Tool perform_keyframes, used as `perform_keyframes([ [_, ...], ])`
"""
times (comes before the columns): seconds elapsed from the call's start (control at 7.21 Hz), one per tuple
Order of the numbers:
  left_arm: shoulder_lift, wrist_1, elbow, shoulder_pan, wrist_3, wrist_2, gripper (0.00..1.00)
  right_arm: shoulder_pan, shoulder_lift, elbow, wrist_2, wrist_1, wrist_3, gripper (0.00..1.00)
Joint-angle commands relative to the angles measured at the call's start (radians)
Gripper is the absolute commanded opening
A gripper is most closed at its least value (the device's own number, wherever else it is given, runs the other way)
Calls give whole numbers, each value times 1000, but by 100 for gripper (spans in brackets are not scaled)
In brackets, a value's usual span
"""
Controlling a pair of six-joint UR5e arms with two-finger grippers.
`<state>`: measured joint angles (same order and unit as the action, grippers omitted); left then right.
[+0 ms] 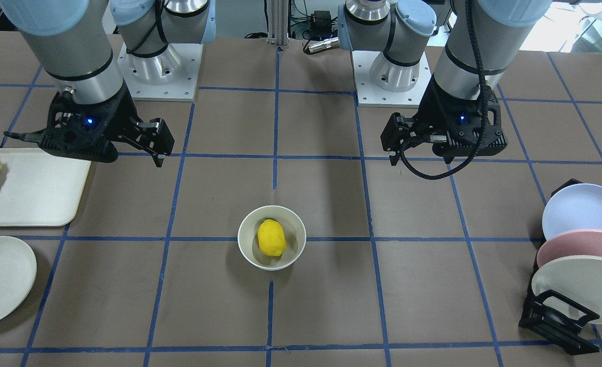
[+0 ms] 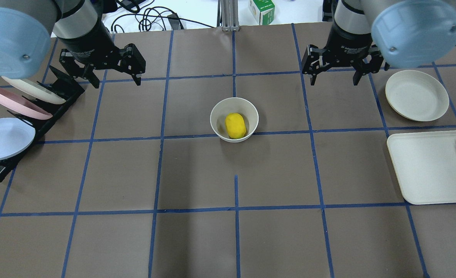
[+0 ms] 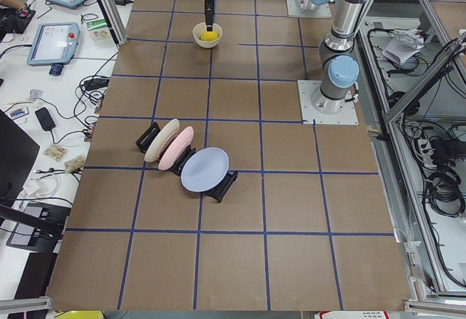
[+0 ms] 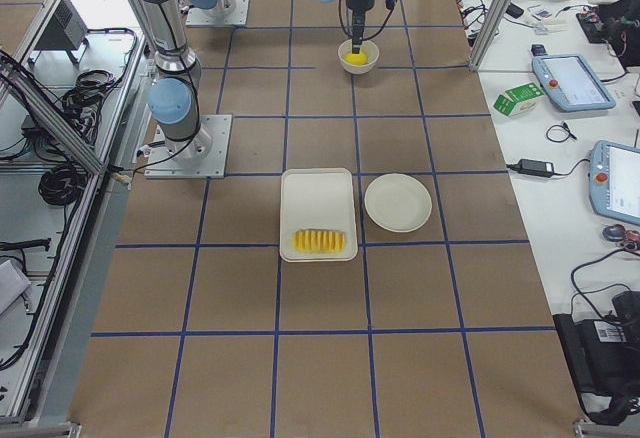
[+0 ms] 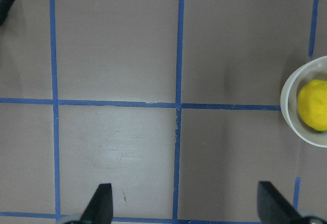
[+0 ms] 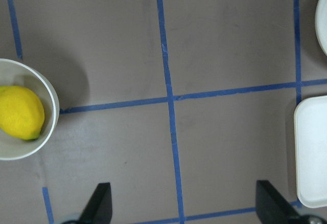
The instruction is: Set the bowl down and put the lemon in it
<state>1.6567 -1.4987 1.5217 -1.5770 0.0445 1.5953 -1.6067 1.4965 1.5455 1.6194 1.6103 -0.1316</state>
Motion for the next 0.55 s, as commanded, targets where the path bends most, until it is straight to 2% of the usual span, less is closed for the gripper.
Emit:
perform_keyframes([
  [0.0,0,0,0,0,0,0,100,10,59,4,-42,-82,23,100],
  [0.14,0,0,0,0,0,0,100,10,59,2,-93,-78,30,100],
  [0.42,0,0,0,0,0,0,100,10,57,5,-76,-82,30,100],
])
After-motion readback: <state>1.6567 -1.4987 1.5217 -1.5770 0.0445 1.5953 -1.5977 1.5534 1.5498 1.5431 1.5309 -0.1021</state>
